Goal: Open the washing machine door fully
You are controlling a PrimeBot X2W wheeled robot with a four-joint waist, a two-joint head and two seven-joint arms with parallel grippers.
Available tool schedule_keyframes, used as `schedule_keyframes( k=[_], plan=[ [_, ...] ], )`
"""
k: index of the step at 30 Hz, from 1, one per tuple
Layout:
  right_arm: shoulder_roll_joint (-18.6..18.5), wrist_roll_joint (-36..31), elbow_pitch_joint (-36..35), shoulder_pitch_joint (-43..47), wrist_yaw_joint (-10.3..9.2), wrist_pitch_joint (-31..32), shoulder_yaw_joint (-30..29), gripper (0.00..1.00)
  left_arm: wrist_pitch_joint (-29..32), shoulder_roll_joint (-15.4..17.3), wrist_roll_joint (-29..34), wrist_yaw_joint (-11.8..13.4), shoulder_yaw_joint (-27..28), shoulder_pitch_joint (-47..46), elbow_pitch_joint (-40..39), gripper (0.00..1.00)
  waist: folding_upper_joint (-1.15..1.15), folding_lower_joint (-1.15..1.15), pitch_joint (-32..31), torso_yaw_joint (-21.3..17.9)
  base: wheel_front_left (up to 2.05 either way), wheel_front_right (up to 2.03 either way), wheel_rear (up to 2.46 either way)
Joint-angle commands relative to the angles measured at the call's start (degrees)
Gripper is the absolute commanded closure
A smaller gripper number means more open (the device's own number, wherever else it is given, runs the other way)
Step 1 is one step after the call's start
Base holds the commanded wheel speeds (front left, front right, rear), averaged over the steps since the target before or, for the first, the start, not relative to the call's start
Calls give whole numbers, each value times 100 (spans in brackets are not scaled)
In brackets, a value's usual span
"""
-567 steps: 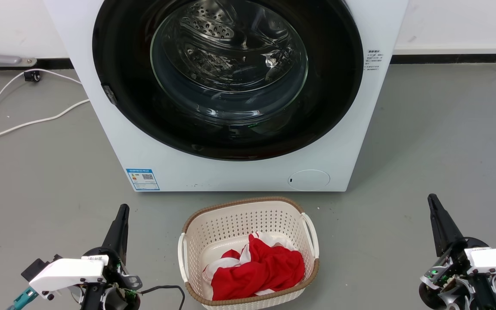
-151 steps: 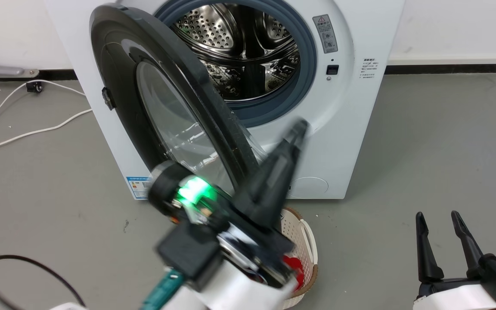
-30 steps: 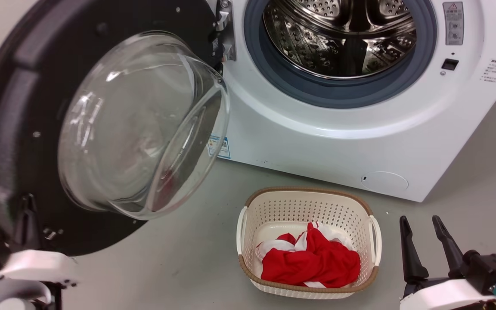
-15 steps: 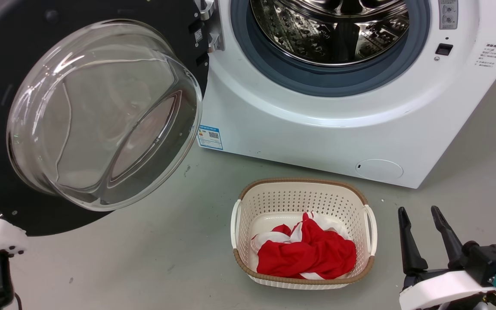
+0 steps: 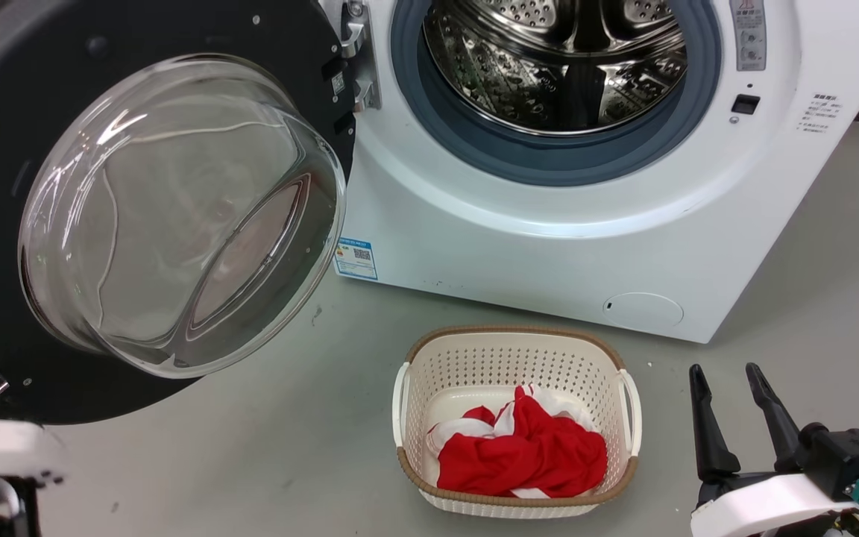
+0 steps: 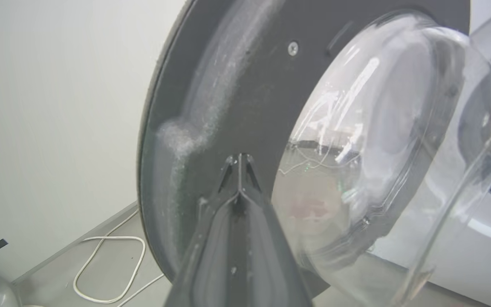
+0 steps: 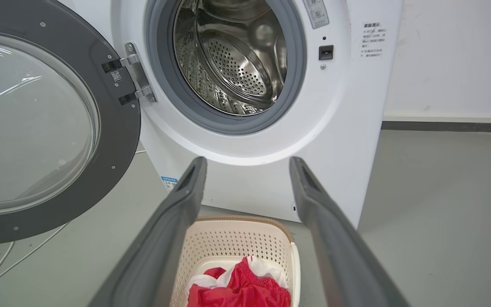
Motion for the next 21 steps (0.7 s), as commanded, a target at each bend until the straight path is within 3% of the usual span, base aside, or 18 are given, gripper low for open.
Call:
schedule_keyframes(
  k=[1,8,9,10,12,13,14,21],
  plan=[
    [7,14,2,63,-3,-38,15,0,-15,-49,90,0,-33,206,-149,100,0,0,-75,-27,0,0,0],
    [7,-59,-12,158,-3,-41,31,0,-14,-447,512,63,-337,987,-980,100,0,0,-343,-146,0,0,0],
    [7,-114,-115,184,-3,-1,35,0,-15,-838,844,111,-738,1220,-1425,100,0,0,-443,-332,0,0,0],
    [6,-92,-123,189,-3,7,26,0,-15,-931,906,95,-843,1229,-1491,100,0,0,-455,-376,0,0,0],
    [7,-107,-149,189,-3,29,36,0,-15,-1067,1032,69,-979,1252,-1566,55,0,0,-480,-478,0,0,0],
    [7,-115,-168,190,-3,41,42,0,-15,-1153,1067,49,-1042,1268,-1570,15,0,0,-496,-527,0,0,0],
    [7,-125,-188,189,-3,42,48,0,-15,-1225,1093,26,-1068,1271,-1570,2,0,0,-508,-584,0,0,0],
    [7,-267,-374,194,-3,93,48,0,-15,-1596,1387,-142,-1107,1063,-1458,0,0,0,-575,-999,0,0,0]
  ],
)
